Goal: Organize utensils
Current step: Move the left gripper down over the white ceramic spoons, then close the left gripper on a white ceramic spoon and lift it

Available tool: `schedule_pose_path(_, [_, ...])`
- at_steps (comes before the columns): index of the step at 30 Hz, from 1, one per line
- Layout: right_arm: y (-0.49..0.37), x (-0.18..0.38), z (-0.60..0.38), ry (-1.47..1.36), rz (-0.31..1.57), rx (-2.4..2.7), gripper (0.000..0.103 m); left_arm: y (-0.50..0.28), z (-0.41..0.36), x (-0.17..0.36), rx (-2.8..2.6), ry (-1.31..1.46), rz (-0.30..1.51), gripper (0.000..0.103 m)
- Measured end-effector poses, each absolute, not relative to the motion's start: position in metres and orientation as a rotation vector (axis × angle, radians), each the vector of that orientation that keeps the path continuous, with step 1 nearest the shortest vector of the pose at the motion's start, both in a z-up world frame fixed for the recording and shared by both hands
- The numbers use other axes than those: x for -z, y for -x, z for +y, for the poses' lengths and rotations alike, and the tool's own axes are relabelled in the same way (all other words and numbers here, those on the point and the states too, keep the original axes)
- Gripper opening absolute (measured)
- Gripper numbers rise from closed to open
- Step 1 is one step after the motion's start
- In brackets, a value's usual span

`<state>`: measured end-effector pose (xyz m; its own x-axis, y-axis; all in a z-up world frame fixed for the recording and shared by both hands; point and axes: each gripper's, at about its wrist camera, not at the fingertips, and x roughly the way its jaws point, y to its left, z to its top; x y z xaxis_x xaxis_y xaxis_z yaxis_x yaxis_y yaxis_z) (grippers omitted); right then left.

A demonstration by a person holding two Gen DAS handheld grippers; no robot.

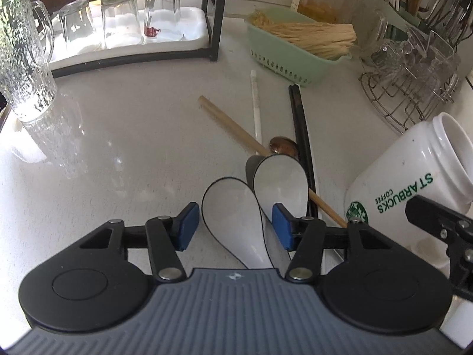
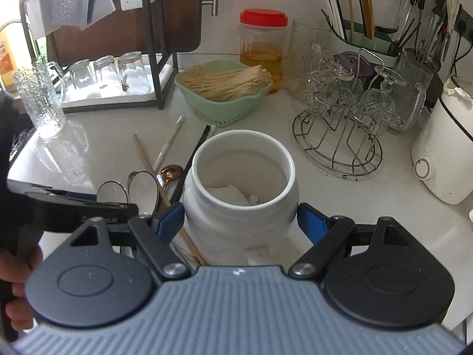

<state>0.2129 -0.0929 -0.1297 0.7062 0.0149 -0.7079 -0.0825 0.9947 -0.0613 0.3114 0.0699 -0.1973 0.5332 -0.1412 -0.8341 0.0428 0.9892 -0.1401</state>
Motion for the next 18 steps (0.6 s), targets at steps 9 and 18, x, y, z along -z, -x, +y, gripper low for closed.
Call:
schedule_pose_path(9, [-0.212, 0.131, -0.092, 0.100, 0.772, -0.055, 0.086, -0.314, 0.070, 0.192, 0.101, 0.100, 1.009, 0.048])
schedule_pose_path(18, [-0.212, 0.131, -0.090, 0.141, 0.780, -0.061, 0.086, -0.299, 0.085, 0.171, 0.101, 0.139, 0.987, 0.047])
